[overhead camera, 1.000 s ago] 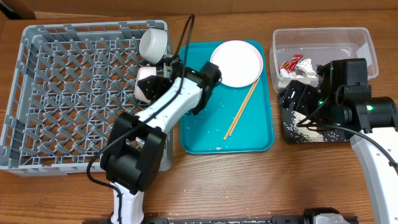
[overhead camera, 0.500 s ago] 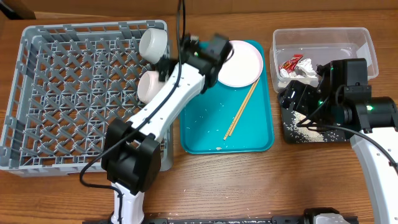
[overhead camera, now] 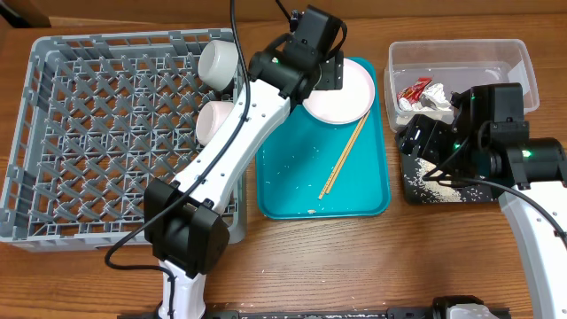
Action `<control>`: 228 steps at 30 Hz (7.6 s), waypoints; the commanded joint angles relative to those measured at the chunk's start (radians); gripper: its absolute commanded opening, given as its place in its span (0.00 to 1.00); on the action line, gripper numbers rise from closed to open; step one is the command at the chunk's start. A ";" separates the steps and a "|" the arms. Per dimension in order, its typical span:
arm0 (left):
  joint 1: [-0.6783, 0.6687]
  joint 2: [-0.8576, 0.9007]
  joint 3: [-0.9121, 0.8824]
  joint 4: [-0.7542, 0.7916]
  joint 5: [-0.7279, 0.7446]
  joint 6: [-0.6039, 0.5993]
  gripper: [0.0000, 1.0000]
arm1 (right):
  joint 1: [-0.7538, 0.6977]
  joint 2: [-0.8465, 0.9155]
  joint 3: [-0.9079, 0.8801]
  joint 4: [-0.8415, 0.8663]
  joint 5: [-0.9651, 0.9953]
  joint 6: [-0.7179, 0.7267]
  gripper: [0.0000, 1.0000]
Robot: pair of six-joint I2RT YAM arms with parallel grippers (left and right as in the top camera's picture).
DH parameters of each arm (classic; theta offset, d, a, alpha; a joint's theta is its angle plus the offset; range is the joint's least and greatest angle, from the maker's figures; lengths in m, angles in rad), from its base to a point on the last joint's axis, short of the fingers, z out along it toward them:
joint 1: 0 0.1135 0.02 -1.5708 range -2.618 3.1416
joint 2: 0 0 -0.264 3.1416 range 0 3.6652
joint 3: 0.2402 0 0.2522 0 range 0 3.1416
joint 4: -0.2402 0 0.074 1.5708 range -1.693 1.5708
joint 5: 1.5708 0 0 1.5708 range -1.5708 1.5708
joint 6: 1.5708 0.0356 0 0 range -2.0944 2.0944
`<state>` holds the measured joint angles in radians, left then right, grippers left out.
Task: Sort waste into correct bins and load items into the dishwasher
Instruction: 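Reach the left gripper to the white plate and grasp its edge, then lift the white plate with the left gripper and stand it in the rack, then release the plate and move the left gripper back toward the teal tray, then grasp one wooden chopstick on the teal tray with the left gripper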
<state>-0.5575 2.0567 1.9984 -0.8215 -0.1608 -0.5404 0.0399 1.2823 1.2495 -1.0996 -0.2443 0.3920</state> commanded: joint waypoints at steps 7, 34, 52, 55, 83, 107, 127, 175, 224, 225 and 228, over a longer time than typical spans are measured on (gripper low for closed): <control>-0.019 0.250 -0.053 0.043 -0.022 -0.480 0.72 | -0.002 -0.003 0.014 0.005 0.008 -0.002 1.00; -0.014 0.319 -0.052 0.016 -0.136 -0.443 0.04 | -0.002 -0.003 0.014 0.005 0.008 -0.002 1.00; 0.003 0.030 0.180 -0.289 -0.907 0.100 0.04 | -0.002 -0.003 0.014 0.005 0.008 -0.002 1.00; 0.023 -0.011 0.180 -0.358 -1.118 0.101 0.04 | -0.002 -0.003 0.014 0.005 0.008 -0.002 1.00; 0.404 0.117 0.155 -0.261 -1.102 0.378 0.04 | -0.002 -0.003 0.014 0.005 0.008 -0.002 1.00; 0.382 0.131 0.154 -0.094 -0.890 0.637 0.04 | -0.002 -0.003 0.014 0.005 0.008 -0.002 1.00; 0.386 0.131 0.155 -0.043 -0.998 0.696 0.04 | -0.002 -0.003 0.014 0.005 0.008 -0.002 1.00; 0.366 -0.110 0.314 -0.441 -0.046 0.430 1.00 | -0.002 -0.003 0.014 0.005 0.008 -0.002 1.00; -0.150 0.432 0.118 -0.377 0.102 0.884 0.53 | -0.002 -0.003 0.014 0.005 0.008 -0.002 1.00; -0.150 0.433 0.118 -0.372 0.102 0.884 0.45 | -0.002 -0.003 0.014 0.005 0.008 -0.002 1.00; -0.150 0.435 0.117 -0.360 0.101 0.883 0.22 | -0.002 -0.003 0.014 0.005 0.008 -0.002 1.00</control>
<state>-0.7113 2.4687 2.1265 -1.1923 -0.0418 0.3332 0.0399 1.2823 1.2495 -1.0996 -0.2440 0.3920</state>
